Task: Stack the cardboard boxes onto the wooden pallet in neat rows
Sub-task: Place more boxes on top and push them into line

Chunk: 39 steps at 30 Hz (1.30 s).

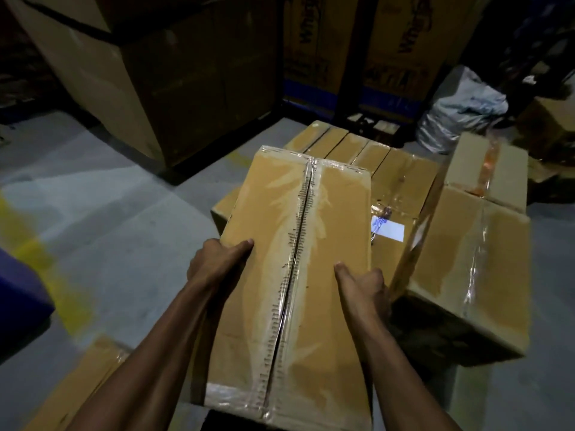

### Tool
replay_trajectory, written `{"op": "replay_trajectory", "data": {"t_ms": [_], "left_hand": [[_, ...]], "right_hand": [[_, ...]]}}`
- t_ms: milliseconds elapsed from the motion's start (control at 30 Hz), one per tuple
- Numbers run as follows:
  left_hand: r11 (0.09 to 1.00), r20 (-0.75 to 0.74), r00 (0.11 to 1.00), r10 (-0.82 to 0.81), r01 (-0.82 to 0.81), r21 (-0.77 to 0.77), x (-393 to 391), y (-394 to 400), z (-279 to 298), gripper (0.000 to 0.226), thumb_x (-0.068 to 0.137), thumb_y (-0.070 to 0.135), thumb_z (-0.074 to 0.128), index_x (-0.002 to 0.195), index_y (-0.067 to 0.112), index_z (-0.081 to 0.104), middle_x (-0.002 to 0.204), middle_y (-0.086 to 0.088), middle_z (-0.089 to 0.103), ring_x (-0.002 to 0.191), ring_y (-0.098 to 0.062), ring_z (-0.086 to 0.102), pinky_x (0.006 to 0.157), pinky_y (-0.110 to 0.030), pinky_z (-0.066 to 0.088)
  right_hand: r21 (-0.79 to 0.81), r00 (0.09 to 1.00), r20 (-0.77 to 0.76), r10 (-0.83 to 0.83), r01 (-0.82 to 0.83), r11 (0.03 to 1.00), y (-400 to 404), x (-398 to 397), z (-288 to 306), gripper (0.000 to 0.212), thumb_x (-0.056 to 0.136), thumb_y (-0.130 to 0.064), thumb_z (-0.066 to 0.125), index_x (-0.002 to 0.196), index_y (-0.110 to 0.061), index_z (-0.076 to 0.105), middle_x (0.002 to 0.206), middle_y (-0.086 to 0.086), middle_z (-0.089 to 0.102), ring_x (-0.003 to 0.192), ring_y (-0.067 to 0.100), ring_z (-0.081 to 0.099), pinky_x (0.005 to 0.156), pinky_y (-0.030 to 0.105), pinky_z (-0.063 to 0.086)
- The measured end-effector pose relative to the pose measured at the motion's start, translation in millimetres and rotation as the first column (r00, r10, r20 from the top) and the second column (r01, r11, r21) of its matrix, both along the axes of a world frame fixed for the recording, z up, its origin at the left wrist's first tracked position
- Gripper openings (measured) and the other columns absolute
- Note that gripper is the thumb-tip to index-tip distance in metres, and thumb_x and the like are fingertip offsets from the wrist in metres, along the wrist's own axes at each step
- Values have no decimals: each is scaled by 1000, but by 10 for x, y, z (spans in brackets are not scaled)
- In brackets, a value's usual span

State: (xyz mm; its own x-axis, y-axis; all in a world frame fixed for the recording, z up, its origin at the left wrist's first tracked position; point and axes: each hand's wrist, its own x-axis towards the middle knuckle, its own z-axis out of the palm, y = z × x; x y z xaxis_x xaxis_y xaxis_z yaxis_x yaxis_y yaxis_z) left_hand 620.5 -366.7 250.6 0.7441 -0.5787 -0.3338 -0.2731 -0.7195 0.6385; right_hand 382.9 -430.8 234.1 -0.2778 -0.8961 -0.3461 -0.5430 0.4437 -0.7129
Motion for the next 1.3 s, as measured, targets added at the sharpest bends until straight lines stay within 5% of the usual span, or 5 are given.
{"op": "replay_trajectory", "data": {"t_ms": [267, 433, 600, 900, 1300], "left_hand": [[989, -69, 987, -144, 143, -30, 386, -1271, -82, 59, 82, 68, 63, 104, 14, 54, 93, -5, 61, 87, -29, 60, 86, -46, 56], [965, -91, 961, -260, 261, 2, 709, -2048, -244, 71, 76, 76, 61, 107, 11, 55, 92, -6, 62, 86, -30, 61, 85, -46, 56], [904, -41, 906, -421, 423, 59, 834, -2675, -299, 75, 81, 74, 57, 119, 10, 55, 110, -10, 63, 92, -30, 57, 85, -40, 52], [791, -111, 784, -611, 609, -58, 633, -3345, -505, 71, 85, 65, 60, 141, 26, 40, 129, -4, 63, 112, -33, 61, 90, -40, 50], [811, -239, 787, -569, 585, -6, -163, -4103, -1031, 70, 79, 57, 70, 133, 25, 40, 124, -4, 63, 107, -31, 62, 95, -47, 52]], "right_hand": [[-11, 992, 19, -121, 121, 993, -959, 400, 3, 74, 68, -71, 64, 120, -19, 53, 115, 10, 65, 105, 37, 61, 96, 51, 50], [6, 972, 35, -233, 233, 972, -1470, 677, -122, 82, 57, -75, 60, 119, -21, 54, 115, 7, 65, 106, 34, 62, 95, 55, 50], [27, 945, 29, -325, 324, 946, -1793, 755, -129, 62, 78, -57, 71, 122, -17, 55, 113, 6, 64, 104, 31, 61, 95, 52, 51], [50, 917, 9, -399, 398, 916, -2247, 474, -274, 68, 81, -55, 71, 133, -17, 51, 124, 10, 61, 119, 36, 55, 104, 53, 44], [74, 948, -34, -316, 317, 945, -2964, -303, -813, 67, 86, -50, 70, 133, -9, 48, 128, 13, 59, 119, 37, 54, 95, 39, 40]]}}
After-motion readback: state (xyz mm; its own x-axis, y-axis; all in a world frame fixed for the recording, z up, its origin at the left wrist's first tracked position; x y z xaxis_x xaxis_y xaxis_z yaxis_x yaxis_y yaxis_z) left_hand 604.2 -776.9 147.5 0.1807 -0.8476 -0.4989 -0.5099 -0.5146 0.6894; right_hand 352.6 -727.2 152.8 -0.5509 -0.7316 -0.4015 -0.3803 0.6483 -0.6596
